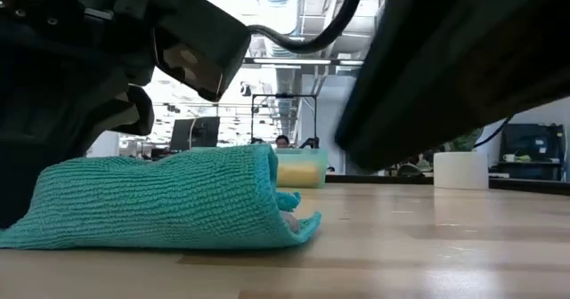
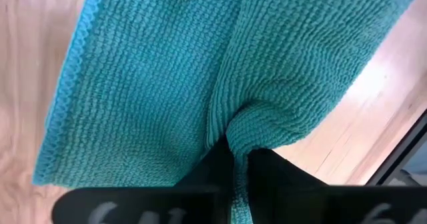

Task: Roll microfiber towels into tight, uniform cylinder then place into a basket
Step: Roll the blue microfiber towel

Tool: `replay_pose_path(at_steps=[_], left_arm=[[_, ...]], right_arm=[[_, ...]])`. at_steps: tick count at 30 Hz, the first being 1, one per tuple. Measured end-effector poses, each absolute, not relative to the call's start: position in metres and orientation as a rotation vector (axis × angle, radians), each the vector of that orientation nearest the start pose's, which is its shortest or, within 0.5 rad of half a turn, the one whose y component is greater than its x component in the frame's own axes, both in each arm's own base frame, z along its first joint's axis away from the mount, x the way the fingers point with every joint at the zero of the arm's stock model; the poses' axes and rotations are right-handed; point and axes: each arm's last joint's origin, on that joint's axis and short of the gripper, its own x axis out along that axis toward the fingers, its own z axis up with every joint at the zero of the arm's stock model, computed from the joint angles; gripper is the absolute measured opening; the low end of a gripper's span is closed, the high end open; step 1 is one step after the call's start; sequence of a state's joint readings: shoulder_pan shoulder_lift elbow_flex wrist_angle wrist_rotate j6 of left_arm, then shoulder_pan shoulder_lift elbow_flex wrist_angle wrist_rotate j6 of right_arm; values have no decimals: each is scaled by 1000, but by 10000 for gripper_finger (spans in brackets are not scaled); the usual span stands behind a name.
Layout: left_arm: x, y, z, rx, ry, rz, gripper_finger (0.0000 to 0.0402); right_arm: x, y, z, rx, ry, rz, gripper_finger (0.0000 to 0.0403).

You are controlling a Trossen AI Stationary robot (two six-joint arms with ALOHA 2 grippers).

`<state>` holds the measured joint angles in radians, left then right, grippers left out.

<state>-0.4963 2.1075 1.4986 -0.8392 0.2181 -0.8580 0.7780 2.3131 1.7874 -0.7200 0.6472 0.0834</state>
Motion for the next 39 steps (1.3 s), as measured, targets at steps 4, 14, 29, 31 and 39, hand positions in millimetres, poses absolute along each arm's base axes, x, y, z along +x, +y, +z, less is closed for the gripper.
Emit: replay_pose_path(at_steps=[4, 14, 29, 31, 39], left_arm=[[353, -197, 144, -468, 1561, 62, 12], [354, -199, 144, -449, 1537, 46, 13], [355, -199, 144, -431, 1531, 22, 13], [355, -199, 144, -430, 1534, 15, 13], [355, -199, 144, -421, 1533, 7, 13]], right_arm=[[361, 314, 143, -742, 916, 205, 79], [376, 303, 142, -817, 881, 259, 190], [383, 273, 119, -677, 965, 189, 190], [382, 270, 116, -637, 967, 171, 178], [387, 261, 114, -533, 989, 126, 139]])
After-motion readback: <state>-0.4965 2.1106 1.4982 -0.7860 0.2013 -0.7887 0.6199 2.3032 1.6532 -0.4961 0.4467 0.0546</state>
